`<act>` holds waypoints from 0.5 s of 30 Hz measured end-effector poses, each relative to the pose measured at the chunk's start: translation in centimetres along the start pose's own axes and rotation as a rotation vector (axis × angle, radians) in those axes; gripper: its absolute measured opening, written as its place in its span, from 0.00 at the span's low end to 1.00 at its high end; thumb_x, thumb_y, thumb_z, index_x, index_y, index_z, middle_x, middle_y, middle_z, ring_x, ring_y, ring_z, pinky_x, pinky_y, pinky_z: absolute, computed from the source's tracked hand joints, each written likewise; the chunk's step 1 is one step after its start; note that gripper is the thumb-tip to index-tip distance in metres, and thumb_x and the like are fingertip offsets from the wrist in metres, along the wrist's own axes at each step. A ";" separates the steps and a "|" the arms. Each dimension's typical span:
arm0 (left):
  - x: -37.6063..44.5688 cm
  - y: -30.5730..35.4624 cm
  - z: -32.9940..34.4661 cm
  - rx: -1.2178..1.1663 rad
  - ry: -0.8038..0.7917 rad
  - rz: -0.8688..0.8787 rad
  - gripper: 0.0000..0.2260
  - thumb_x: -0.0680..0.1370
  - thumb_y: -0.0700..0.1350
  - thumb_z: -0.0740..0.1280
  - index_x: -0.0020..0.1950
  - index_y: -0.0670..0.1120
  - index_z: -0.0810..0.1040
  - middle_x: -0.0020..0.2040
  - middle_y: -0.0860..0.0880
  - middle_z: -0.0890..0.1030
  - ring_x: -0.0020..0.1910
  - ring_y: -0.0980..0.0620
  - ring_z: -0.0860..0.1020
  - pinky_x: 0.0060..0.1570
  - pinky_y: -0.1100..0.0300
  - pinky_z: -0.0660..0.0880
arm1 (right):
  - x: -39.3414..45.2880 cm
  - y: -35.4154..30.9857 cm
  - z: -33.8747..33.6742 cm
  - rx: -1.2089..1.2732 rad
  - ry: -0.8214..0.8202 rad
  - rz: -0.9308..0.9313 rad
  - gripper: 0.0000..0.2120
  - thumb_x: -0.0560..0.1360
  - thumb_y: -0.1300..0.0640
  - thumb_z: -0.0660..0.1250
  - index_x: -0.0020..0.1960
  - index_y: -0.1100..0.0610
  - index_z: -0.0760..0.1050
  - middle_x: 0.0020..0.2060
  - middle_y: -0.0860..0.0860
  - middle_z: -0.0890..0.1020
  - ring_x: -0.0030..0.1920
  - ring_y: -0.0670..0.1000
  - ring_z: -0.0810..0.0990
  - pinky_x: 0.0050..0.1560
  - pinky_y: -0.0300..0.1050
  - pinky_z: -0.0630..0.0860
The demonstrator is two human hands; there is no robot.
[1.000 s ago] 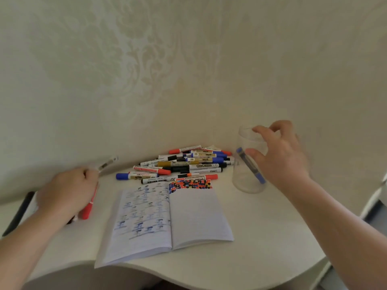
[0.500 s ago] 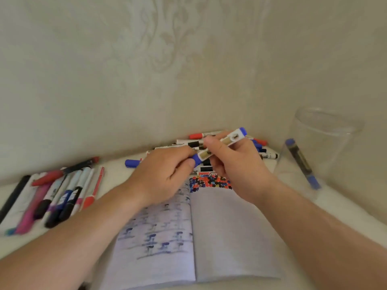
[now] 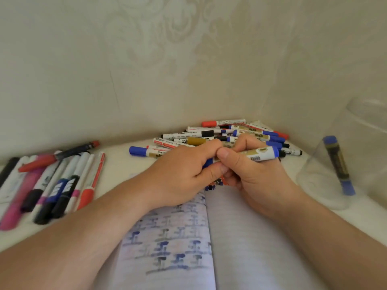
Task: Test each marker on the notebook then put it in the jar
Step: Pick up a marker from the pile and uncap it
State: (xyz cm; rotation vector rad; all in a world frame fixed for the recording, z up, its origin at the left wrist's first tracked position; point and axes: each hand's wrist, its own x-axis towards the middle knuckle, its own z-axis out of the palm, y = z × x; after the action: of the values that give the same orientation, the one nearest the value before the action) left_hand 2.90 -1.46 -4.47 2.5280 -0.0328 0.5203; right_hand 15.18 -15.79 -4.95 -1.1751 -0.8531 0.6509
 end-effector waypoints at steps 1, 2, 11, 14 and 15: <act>0.0 0.0 -0.1 -0.018 -0.006 -0.018 0.11 0.83 0.64 0.55 0.54 0.59 0.69 0.44 0.53 0.84 0.42 0.52 0.82 0.42 0.47 0.77 | 0.0 0.0 0.0 0.005 -0.007 -0.004 0.16 0.68 0.49 0.78 0.36 0.52 0.71 0.29 0.56 0.78 0.28 0.51 0.73 0.28 0.41 0.70; -0.1 -0.1 -0.2 -0.038 -0.008 -0.032 0.12 0.83 0.64 0.56 0.55 0.58 0.70 0.45 0.53 0.85 0.44 0.51 0.82 0.44 0.46 0.78 | 0.0 0.0 0.1 0.004 -0.020 -0.007 0.17 0.67 0.47 0.79 0.36 0.52 0.71 0.30 0.56 0.78 0.28 0.52 0.73 0.29 0.42 0.70; -0.5 0.8 -0.5 -0.048 0.026 -0.093 0.11 0.82 0.64 0.59 0.55 0.59 0.72 0.46 0.58 0.83 0.47 0.56 0.81 0.48 0.48 0.78 | -0.1 -0.1 0.3 0.068 -0.044 -0.020 0.21 0.65 0.45 0.83 0.37 0.53 0.72 0.31 0.57 0.79 0.31 0.52 0.75 0.30 0.43 0.71; -1.2 0.9 -0.7 -0.096 0.048 -0.145 0.05 0.81 0.60 0.67 0.55 0.62 0.75 0.49 0.61 0.83 0.50 0.59 0.81 0.53 0.49 0.79 | -0.8 -0.5 0.5 -0.117 -0.050 -0.082 0.24 0.64 0.37 0.82 0.39 0.54 0.75 0.33 0.59 0.82 0.31 0.52 0.75 0.31 0.44 0.72; -1.7 1.1 -1.1 -0.093 0.043 -0.165 0.08 0.79 0.60 0.69 0.56 0.62 0.75 0.48 0.64 0.82 0.50 0.61 0.81 0.53 0.51 0.78 | -1.0 -0.6 0.7 -0.142 -0.064 -0.096 0.24 0.64 0.36 0.82 0.40 0.53 0.75 0.33 0.58 0.82 0.31 0.52 0.76 0.31 0.44 0.72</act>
State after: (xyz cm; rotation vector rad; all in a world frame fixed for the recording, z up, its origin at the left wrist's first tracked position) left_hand 0.84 -1.97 -3.71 2.4025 0.1634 0.4952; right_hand 14.02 -16.43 -4.50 -1.2373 -1.0165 0.5589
